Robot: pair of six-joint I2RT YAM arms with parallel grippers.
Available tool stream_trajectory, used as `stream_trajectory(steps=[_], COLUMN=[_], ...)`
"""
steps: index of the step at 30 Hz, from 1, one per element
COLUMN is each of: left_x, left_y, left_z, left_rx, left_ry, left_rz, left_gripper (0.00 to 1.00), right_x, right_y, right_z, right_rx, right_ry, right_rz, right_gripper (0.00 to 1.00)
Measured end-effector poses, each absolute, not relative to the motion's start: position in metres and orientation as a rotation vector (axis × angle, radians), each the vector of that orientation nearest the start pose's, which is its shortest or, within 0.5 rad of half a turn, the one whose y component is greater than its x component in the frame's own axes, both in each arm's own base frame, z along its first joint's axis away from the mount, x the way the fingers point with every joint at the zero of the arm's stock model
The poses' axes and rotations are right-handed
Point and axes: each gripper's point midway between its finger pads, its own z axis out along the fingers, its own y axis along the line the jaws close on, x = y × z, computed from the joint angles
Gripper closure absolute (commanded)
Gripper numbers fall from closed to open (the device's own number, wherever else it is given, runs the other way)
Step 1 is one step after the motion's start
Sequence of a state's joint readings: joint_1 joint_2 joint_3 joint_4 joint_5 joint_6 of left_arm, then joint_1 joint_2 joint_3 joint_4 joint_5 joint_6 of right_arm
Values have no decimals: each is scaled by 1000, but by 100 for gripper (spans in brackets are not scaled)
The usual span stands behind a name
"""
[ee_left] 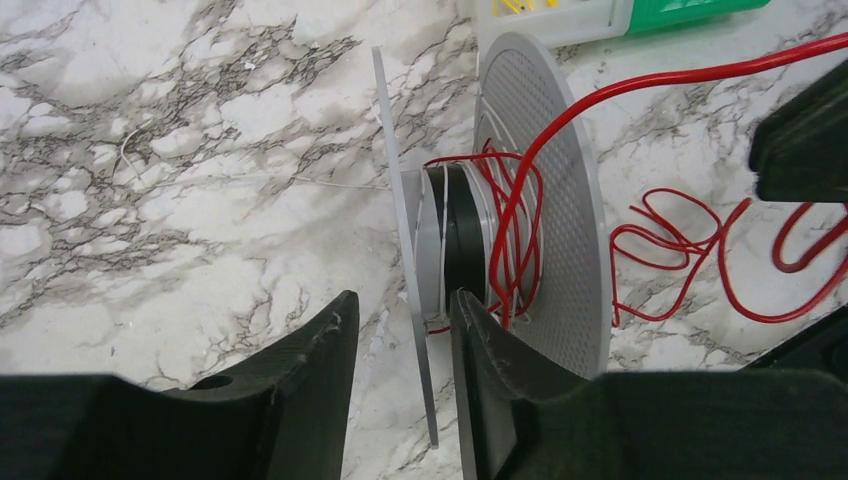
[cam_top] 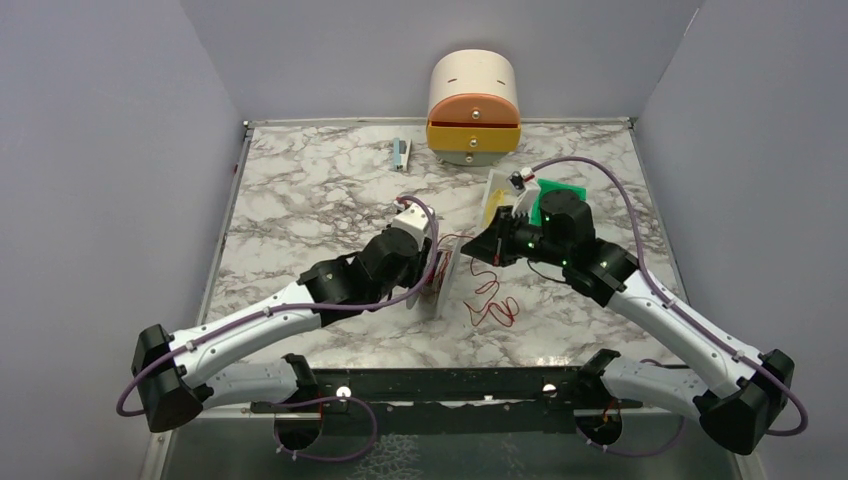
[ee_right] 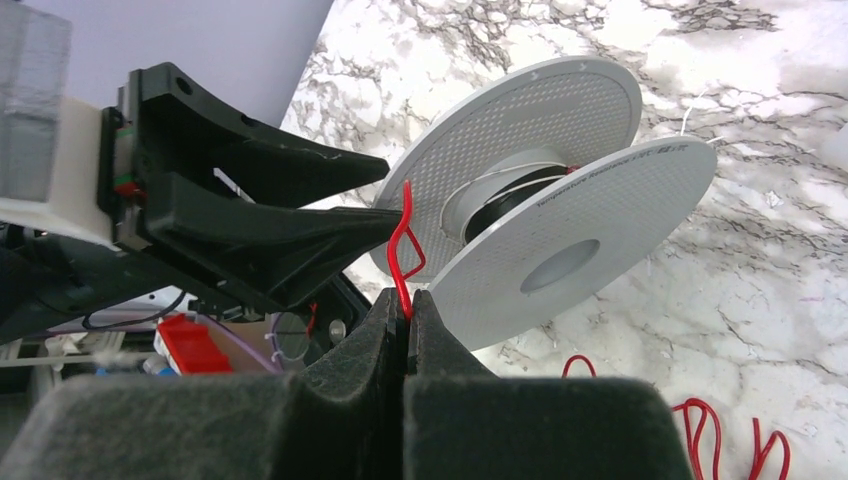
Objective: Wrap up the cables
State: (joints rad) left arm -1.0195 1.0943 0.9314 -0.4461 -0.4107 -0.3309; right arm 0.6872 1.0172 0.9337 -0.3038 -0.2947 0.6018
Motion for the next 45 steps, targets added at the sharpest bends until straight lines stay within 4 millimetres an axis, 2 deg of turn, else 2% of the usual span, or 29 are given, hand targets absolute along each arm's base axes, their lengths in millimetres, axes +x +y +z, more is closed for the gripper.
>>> stream_trajectory(steps=[5,12,21,39,45], left_x=[216,216,222,229,229], left_y=[-248,-251,-255,-257,-258], left_z=[205,213,200,177,174], left_rx=[492,483,496,539,546], left_ry=[2051,2021,2038,2083,2089], left_rz=[-410,-479,-468,-415,-409], left_gripper=[49,45,46,74,94], right_x=[216,219,218,219,218], right_y=[277,286,292,295,296], right_z=[250,248,249,244,239], right_rx=[-311,-326,-355,-346,-336], right_ry=[2114,2112,2102,2111,2124], right_rz=[1121,1154,1193,1209,1213], right_gripper=[99,99,99,99,99])
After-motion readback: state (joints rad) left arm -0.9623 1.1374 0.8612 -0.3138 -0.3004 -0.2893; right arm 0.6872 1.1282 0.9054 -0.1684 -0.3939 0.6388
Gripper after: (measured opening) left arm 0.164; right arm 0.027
